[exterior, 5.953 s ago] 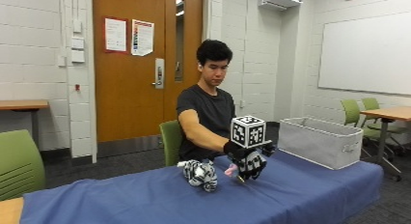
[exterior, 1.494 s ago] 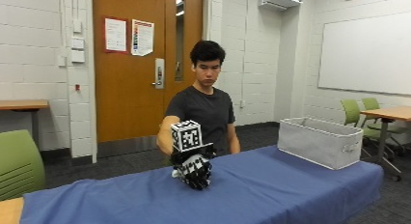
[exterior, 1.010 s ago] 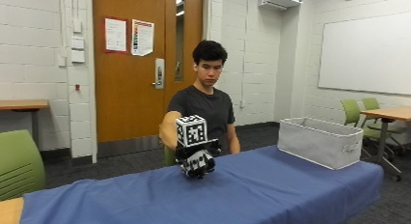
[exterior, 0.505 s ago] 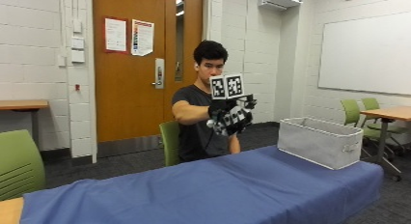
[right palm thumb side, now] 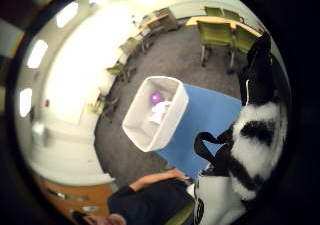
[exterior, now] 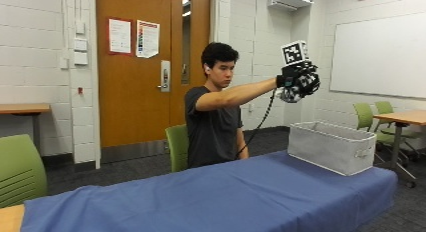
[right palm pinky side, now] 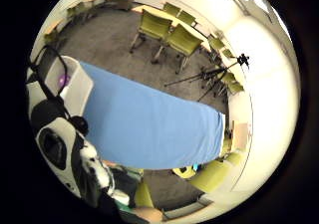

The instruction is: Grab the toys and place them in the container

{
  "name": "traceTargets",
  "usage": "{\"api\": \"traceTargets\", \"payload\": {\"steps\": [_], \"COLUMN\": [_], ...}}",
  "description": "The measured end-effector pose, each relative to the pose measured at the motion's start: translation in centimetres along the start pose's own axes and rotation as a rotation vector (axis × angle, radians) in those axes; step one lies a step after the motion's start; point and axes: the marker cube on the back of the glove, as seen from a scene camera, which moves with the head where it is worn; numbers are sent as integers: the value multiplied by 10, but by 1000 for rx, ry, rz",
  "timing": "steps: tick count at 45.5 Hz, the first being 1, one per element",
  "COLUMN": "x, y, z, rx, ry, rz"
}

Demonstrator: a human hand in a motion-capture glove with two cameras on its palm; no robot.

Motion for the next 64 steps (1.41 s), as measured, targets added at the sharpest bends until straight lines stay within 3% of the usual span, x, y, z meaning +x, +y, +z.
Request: {"api": "traceTargets", "payload": {"steps": [5,12,19,26,33,40,46,52,64], "x": [-53,-153,-116,-144,-131,-124,-97,-128,-9], "y": [-37,-81,-100,-103,-105,-97,-81,-45,35], "z": [15,44,78,101,116,109,101,93,83], "rx": [-5,-29,-71,-110,-199,-235,-220,-238,-190], "ry": [74,-22,-1,-102,5,-39,96,96,226], "rz": [-124,-90,-162,-203,-76,-65,-91,-2,125]}}
